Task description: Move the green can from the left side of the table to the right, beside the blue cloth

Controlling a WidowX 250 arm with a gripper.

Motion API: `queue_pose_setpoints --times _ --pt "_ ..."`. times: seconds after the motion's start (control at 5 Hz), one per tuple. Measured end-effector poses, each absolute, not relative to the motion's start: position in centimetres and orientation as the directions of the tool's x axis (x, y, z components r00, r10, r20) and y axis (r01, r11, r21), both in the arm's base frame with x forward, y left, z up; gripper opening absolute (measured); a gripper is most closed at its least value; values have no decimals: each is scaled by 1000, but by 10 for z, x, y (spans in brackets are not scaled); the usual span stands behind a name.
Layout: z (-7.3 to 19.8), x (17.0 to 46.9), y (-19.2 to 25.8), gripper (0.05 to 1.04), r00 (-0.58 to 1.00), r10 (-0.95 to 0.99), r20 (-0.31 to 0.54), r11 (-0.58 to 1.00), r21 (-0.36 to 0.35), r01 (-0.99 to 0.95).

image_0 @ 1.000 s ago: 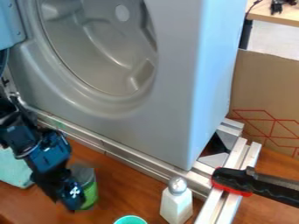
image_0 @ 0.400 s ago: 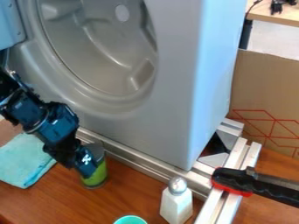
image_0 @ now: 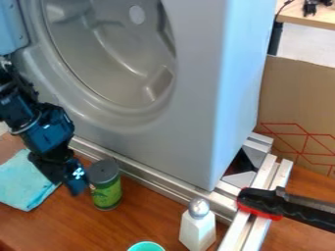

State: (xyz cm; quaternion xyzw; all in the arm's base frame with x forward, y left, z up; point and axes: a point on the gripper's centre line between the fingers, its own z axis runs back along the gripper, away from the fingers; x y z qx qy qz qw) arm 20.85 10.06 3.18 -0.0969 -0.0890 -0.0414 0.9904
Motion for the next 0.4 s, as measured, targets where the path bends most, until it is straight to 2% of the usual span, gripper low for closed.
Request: queue_pose_setpoints --times 0.2,0.4 --pt "41 185 106 1000 988 -116 101 993 -17 118" --pt "48 169 112 1000 983 -155 94 986 72 148"
